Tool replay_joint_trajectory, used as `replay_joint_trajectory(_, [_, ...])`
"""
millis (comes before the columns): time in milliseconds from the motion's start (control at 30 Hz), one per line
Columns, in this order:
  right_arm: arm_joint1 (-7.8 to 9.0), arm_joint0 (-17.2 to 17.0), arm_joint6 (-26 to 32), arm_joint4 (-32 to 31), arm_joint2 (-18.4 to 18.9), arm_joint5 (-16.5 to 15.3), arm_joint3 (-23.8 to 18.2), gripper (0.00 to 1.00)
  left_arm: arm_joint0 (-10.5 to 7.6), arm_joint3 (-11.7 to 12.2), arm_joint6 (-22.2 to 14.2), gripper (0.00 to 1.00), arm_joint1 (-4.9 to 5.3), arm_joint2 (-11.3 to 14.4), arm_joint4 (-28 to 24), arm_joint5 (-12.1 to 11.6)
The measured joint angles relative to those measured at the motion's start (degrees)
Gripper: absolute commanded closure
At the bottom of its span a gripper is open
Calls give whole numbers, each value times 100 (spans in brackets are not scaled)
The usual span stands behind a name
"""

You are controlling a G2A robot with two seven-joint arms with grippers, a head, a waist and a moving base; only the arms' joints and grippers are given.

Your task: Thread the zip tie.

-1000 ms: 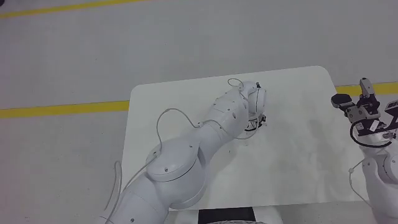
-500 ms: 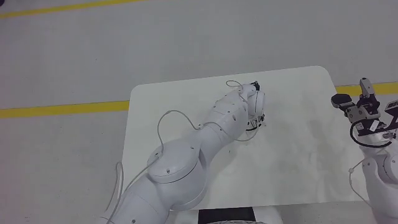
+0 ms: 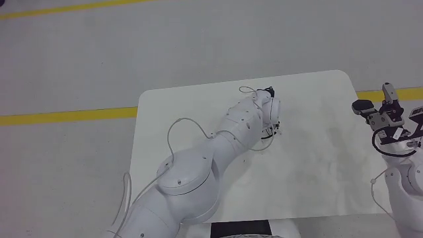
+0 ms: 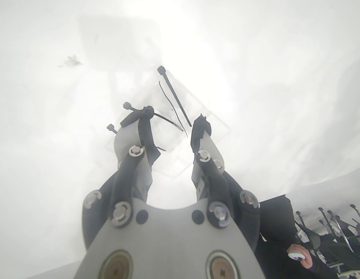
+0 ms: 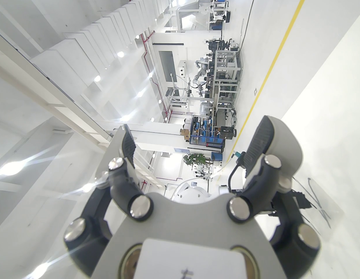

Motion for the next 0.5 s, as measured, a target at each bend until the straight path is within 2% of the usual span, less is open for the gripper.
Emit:
replay_joint_trajectory(200, [0, 0, 0, 0, 0, 0, 0, 0, -18, -64, -8, 70, 0, -12, 14, 0])
replay_joint_trajectory(500, [0, 0, 0, 0, 0, 0, 0, 0, -49, -18, 4, 69, 0, -31, 44, 0])
